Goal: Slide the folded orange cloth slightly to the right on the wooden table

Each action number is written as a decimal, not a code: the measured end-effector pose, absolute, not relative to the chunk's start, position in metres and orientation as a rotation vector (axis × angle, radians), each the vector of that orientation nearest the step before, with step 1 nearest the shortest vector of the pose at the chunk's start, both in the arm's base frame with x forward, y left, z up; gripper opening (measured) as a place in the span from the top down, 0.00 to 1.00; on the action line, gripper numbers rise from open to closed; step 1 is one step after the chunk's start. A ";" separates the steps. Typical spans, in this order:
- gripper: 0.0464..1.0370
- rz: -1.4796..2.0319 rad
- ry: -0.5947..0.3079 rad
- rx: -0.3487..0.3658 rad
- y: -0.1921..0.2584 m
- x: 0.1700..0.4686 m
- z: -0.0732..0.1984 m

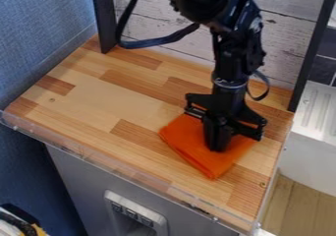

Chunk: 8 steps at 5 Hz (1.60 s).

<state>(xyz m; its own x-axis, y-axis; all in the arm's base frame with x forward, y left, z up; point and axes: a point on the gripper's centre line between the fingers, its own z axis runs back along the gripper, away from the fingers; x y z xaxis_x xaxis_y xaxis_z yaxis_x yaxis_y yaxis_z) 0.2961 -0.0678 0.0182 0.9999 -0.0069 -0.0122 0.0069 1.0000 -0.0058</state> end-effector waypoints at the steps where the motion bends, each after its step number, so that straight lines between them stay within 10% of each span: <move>1: 0.54 -0.020 0.049 0.003 -0.061 0.299 0.027; 3: 0.04 -0.012 0.041 -0.001 -0.014 0.313 0.054; 8: 0.04 -0.002 -0.022 -0.006 0.075 0.321 0.083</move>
